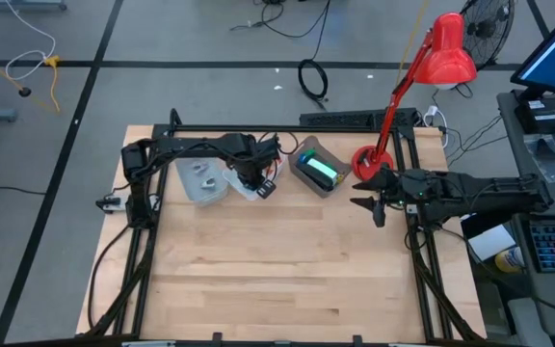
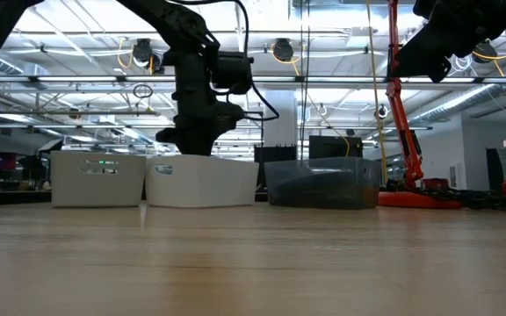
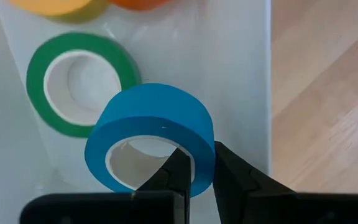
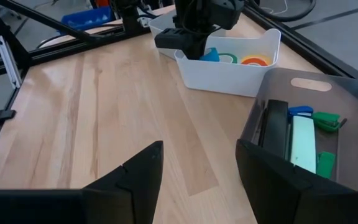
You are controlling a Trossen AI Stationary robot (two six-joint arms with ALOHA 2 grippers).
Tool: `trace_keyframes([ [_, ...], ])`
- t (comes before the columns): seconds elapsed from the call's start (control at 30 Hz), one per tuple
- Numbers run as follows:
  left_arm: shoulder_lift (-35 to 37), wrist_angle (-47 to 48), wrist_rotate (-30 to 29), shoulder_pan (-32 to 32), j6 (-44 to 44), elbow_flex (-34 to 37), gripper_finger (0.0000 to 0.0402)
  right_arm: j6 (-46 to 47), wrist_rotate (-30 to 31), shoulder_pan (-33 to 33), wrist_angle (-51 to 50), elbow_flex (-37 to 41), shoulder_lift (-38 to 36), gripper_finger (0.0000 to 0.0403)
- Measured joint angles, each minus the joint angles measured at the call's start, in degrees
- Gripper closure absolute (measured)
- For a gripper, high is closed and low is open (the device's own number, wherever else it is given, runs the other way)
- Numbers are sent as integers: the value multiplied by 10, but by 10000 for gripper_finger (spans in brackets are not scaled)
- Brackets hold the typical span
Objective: Pick and place Stapler, Stapler remover, tape
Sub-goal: Put the blue tape into the white bin, then return to Home Position
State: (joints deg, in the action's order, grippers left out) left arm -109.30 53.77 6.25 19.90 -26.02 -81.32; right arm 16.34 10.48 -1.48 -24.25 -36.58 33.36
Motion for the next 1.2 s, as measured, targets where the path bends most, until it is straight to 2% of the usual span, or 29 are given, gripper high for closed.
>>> trace_keyframes([
  [0.2,0,2,4,1,-12,0,362,0,0,0,0,0,0,210],
  [0.4,0,1,-2,1,-15,0,321,1,0,0,0,0,0,210],
  [0.67,0,0,-1,1,-15,0,288,1,0,0,0,0,0,211],
  [0.83,9,0,27,5,1,0,252,1,0,0,0,0,0,211],
  [1.07,93,2,35,27,-17,0,235,1,0,0,1,0,0,211],
  [1.2,174,0,-23,24,-24,0,236,1,0,0,1,0,0,211],
])
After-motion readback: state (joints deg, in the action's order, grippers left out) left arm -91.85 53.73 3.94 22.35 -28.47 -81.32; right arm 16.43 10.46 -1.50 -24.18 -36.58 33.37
